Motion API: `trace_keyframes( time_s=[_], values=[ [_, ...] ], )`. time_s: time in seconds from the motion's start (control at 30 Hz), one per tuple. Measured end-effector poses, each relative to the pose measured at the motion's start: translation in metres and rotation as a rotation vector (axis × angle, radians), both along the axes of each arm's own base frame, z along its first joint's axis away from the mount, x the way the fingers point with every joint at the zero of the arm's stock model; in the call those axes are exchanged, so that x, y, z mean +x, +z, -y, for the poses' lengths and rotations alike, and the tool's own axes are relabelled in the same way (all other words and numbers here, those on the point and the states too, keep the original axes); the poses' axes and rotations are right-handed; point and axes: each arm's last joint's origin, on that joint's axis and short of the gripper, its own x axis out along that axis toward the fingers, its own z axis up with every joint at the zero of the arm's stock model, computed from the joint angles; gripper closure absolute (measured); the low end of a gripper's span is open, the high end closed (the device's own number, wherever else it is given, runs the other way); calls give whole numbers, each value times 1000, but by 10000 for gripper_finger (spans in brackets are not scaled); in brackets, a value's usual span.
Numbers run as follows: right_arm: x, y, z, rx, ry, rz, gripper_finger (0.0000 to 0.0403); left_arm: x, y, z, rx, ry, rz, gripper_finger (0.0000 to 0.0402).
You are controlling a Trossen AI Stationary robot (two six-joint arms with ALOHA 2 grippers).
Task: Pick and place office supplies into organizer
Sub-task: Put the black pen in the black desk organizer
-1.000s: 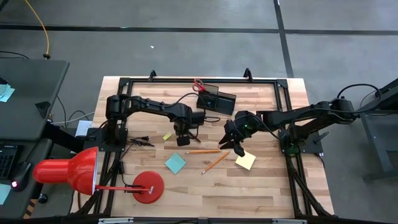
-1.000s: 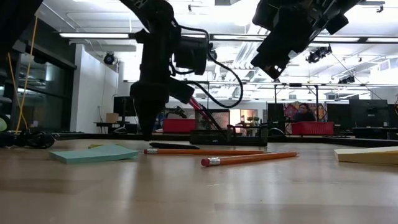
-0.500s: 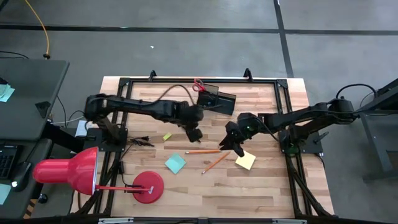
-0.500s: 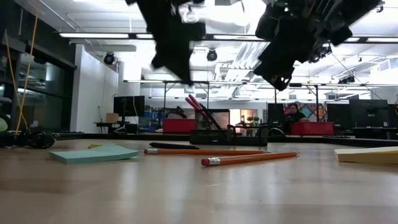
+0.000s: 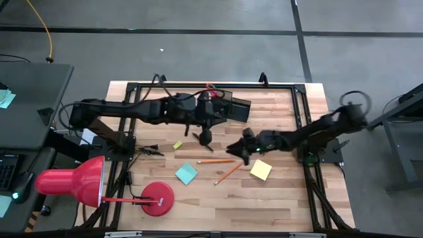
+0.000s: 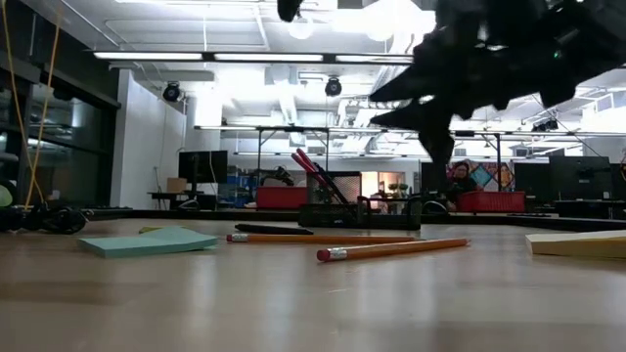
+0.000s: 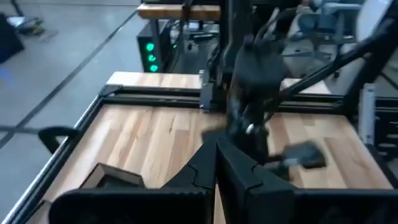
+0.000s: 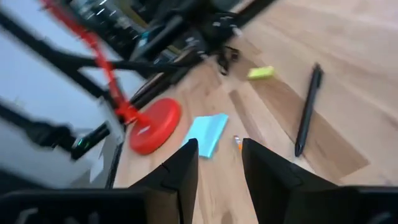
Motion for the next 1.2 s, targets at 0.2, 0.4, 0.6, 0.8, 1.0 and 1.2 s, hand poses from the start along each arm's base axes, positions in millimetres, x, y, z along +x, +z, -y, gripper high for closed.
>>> trace_keyframes(
  time_s=[0.2,0.4,0.6,0.8,1.0,1.2],
  values=[
    [55,-19,-11,-52,-63,-34,261,-20,19,3,23,-21,27,401],
    [108,-34,-19,-99,-88,-96,259,-45,35,5,77,32,20,401],
    [138,-25,-29,-330,-134,-107,259,-70,48,9,134,-6,2,401],
    [132,-39,-30,-444,-285,-198,223,-82,57,11,139,-12,28,401],
    [127,-50,-30,-463,-444,-211,189,-84,55,13,127,-49,11,401],
    [127,-72,-29,-459,-446,-226,192,-85,55,13,131,-75,3,401]
  ],
)
